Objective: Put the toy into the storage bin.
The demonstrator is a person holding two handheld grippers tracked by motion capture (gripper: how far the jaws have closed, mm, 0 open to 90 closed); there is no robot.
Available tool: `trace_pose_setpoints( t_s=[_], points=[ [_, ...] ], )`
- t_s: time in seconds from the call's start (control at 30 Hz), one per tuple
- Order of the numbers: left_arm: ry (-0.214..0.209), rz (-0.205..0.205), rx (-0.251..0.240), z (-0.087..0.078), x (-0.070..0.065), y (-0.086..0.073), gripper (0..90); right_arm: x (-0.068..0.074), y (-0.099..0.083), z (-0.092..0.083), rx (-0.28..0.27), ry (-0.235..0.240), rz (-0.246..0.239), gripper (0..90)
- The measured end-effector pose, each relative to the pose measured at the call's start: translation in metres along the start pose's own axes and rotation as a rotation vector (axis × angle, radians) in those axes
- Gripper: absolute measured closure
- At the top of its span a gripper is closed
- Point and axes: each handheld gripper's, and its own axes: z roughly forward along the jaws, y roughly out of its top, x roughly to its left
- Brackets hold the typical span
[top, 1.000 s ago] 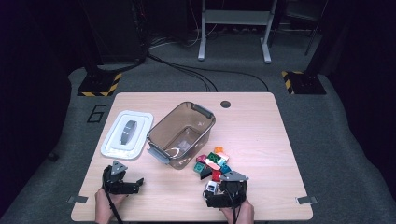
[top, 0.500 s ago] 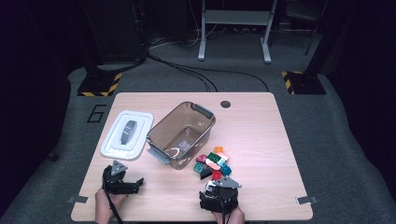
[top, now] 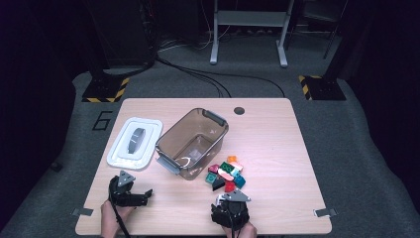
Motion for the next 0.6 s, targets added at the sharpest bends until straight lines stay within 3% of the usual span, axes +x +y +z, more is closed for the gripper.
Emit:
trace_pose_setpoints(
  t_s=[0.33,0.37,0.43,0.47,0.6],
  points=[
    [0.003,-0.005,-0.010,0.001,-0.001,-0.001,0.3,-0.002,0.000,-0.004,0.006,0.040,-0.086,38.2],
    [0.005,-0.003,-0.013,0.001,-0.001,-0.001,0.3,-0.003,0.000,-0.004,-0.002,0.050,-0.119,39.8],
    [0.005,-0.005,-0.012,0.001,-0.001,-0.001,0.2,-0.006,0.000,-0.005,0.001,0.077,-0.127,46.9],
    [0.006,-0.005,-0.009,0.000,-0.001,-0.001,0.2,-0.007,0.000,-0.004,-0.003,0.107,-0.147,46.8],
    [0.004,-0.013,-0.011,0.001,-0.002,-0.001,0.3,-0.011,0.003,-0.003,0.005,0.138,-0.180,47.0]
  ],
)
